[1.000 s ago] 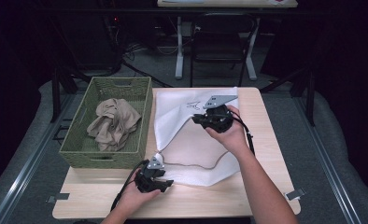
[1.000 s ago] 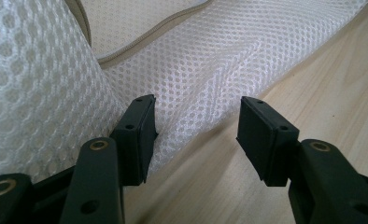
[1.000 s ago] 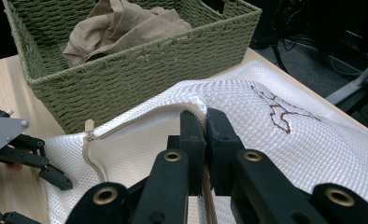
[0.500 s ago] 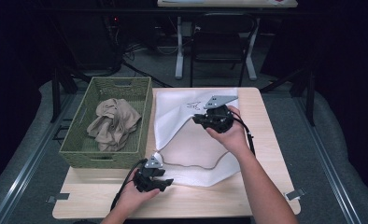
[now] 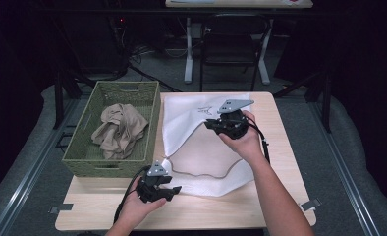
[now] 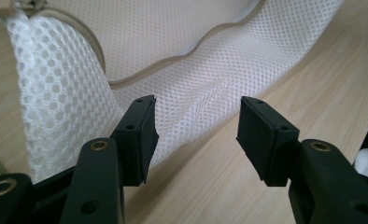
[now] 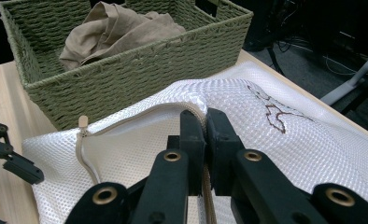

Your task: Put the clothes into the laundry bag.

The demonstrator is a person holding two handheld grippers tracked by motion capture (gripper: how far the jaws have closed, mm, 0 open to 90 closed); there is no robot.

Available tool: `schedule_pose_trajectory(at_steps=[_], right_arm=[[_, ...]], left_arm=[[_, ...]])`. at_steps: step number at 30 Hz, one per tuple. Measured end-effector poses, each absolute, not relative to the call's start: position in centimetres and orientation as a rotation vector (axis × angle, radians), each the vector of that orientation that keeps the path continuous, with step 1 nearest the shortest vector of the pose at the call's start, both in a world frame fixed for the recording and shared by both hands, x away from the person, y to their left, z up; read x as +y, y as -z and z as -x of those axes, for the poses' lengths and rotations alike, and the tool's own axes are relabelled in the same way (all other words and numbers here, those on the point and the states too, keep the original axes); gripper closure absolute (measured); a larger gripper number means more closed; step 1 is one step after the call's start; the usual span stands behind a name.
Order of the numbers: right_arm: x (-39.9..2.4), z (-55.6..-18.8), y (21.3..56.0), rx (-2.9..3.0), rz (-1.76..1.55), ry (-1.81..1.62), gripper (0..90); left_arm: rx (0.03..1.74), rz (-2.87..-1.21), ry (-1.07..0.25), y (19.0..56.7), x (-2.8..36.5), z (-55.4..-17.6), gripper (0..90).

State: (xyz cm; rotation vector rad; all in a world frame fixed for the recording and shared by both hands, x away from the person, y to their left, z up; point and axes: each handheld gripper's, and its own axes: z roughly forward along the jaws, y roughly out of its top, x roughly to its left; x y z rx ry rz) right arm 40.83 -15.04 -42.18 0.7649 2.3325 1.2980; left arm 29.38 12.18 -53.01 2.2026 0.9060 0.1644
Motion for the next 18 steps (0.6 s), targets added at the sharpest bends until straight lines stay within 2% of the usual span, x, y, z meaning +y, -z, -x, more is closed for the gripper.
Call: schedule_pose_trajectory(at_steps=[18], right_arm=[[-15.3, -40.8, 42.0, 2.321, -0.772, -1.304, 86.3]], left_arm=[[0.933, -2.147, -0.255, 50.0, 14.2, -28.9, 46.7]])
